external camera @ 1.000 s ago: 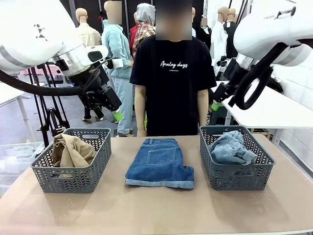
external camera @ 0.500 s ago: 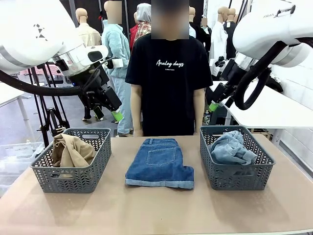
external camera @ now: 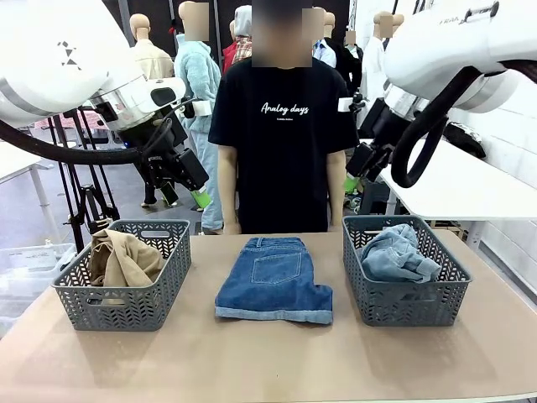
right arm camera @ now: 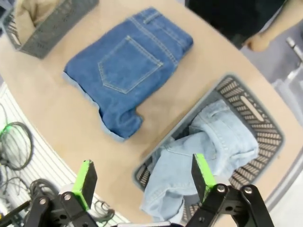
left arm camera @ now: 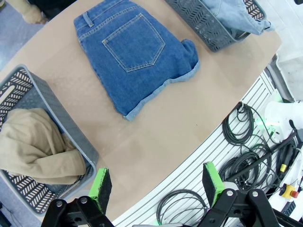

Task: Sort the tops and bottoms.
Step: Lift clothes from the center of the table with your left hand.

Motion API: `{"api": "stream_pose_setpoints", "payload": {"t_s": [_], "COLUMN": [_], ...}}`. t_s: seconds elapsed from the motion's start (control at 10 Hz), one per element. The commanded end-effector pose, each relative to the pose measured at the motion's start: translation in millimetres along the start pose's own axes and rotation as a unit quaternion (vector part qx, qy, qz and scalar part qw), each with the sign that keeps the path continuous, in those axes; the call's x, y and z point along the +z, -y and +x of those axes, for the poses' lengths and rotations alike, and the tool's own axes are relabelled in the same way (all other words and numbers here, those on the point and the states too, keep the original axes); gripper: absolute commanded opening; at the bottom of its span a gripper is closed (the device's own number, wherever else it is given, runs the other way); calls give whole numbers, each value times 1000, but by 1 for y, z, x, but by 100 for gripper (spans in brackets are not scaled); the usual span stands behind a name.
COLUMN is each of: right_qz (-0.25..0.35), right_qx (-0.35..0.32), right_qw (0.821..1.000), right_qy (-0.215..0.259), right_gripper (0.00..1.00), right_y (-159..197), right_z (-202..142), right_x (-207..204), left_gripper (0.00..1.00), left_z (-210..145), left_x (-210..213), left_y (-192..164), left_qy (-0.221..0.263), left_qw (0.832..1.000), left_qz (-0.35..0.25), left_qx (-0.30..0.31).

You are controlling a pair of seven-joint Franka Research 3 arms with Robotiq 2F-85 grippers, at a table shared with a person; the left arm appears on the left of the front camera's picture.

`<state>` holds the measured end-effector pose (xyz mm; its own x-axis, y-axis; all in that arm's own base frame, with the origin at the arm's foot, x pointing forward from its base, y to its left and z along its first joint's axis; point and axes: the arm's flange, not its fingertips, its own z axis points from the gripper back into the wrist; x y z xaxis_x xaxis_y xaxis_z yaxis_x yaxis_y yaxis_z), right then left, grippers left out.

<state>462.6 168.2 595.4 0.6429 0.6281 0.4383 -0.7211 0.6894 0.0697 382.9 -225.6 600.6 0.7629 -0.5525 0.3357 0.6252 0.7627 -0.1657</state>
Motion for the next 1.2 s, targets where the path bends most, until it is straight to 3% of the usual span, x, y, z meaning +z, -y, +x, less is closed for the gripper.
{"api": "stream_pose_setpoints", "payload": {"t_s": [0.0, 0.4, 0.5, 0.7, 1.0, 1.1], "right_qz": [0, -1, -11, -11, -11, -11], "right_qx": [18, -22, 1, 1, 1, 1], "right_qw": [1000, 1000, 1000, 1000, 1000, 1000], "right_qy": [12, 20, 18, 18, 18, 18], "right_gripper": [100, 100, 100, 100, 100, 100], "right_y": [-5, 6, -3, -3, -3, -3], "right_z": [-7, -24, -6, -6, -6, -6], "right_x": [19, 38, 33, 33, 33, 33], "left_gripper": [100, 100, 100, 100, 100, 100], "left_z": [-1, -1, -1, 0, 18, 24], "left_x": [2, 2, 2, 0, -47, -72], "left_y": [0, 0, 0, 0, -14, -24], "left_qy": [-2, -2, -2, 0, -16, -29], "left_qw": [1000, 1000, 1000, 1000, 999, 999], "left_qz": [0, 0, 0, 0, 36, 9], "left_qx": [-4, -4, -4, 0, 7, 21]}}
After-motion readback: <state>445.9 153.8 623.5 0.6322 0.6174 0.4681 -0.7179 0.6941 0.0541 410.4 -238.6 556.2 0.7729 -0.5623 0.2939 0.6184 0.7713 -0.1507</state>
